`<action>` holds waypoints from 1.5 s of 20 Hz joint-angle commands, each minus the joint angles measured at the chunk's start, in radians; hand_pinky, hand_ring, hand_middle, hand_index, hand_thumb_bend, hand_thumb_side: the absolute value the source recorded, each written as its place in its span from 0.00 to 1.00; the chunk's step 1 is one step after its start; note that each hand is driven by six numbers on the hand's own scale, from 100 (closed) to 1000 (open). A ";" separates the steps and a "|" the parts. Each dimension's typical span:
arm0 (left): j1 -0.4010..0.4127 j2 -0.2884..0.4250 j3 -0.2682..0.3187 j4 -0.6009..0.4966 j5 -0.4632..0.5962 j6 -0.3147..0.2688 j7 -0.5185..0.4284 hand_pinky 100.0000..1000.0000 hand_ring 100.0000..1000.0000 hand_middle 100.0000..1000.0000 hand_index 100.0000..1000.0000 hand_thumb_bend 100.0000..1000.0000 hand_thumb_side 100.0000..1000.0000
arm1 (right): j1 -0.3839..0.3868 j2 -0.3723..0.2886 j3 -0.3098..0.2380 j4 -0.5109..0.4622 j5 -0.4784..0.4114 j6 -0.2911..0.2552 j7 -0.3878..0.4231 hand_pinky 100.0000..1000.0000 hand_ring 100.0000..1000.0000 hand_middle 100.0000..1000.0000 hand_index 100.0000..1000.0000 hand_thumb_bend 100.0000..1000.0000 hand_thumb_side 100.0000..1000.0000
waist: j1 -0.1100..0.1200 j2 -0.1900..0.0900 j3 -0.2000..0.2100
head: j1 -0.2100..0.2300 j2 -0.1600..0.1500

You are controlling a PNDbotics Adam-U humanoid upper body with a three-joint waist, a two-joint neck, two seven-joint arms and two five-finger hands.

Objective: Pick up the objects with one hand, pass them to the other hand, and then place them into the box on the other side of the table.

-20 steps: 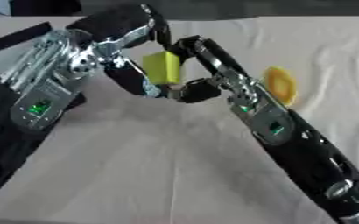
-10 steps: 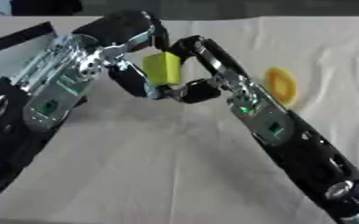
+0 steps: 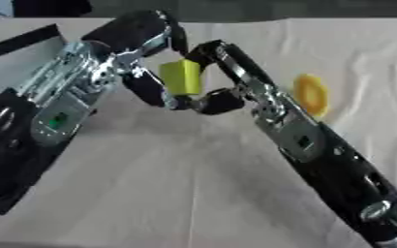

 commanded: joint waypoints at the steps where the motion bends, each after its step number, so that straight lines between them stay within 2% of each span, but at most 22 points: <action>1: -0.014 0.001 0.005 -0.002 0.008 0.007 0.016 0.70 0.57 0.49 0.56 0.52 0.11 | -0.013 0.000 0.003 -0.019 0.000 -0.003 -0.002 0.77 0.54 0.48 0.49 0.40 0.00 | 0.012 -0.018 0.003 | -0.001 0.006; 4: -0.014 -0.002 0.005 0.000 0.010 0.011 0.027 0.69 0.55 0.46 0.51 0.44 0.09 | -0.012 -0.001 0.004 -0.018 -0.003 -0.004 -0.001 0.77 0.54 0.48 0.49 0.40 0.00 | 0.012 -0.018 0.003 | -0.001 0.006; 9: -0.013 -0.006 0.001 0.011 0.015 0.013 0.038 0.68 0.51 0.40 0.44 0.38 0.08 | -0.012 -0.001 0.005 -0.017 -0.006 -0.006 0.000 0.76 0.54 0.48 0.49 0.40 0.00 | 0.013 -0.018 0.003 | -0.002 0.006; 14: -0.011 -0.005 0.002 0.001 0.026 0.015 0.026 0.68 0.51 0.39 0.43 0.31 0.01 | -0.011 -0.002 0.005 -0.018 0.000 -0.004 0.005 0.76 0.54 0.48 0.49 0.40 0.00 | 0.013 -0.018 0.004 | 0.000 0.006; 20: -0.011 -0.007 0.000 0.004 0.015 0.015 0.030 0.68 0.49 0.36 0.39 0.28 0.00 | -0.009 -0.004 0.006 -0.015 0.001 -0.006 0.012 0.77 0.55 0.49 0.51 0.41 0.00 | 0.012 -0.019 0.003 | -0.002 0.006; 21: -0.011 -0.007 0.000 0.003 0.013 0.014 0.030 0.67 0.48 0.36 0.39 0.28 0.00 | -0.008 -0.004 0.005 -0.015 0.002 -0.006 0.014 0.76 0.55 0.50 0.52 0.42 0.00 | 0.012 -0.019 0.002 | -0.003 0.006; 25: -0.013 -0.006 -0.001 -0.007 0.005 0.012 0.025 0.67 0.47 0.35 0.39 0.28 0.00 | -0.009 -0.006 0.003 -0.017 0.010 -0.002 0.015 0.77 0.58 0.58 0.62 0.46 0.10 | 0.013 -0.019 0.002 | -0.003 0.006; 30: -0.014 -0.005 0.003 -0.017 -0.007 0.012 0.017 0.67 0.47 0.34 0.37 0.27 0.00 | -0.010 -0.009 0.002 -0.020 0.038 -0.002 0.024 0.79 0.63 0.66 0.71 0.48 0.14 | 0.014 -0.021 -0.001 | -0.005 0.006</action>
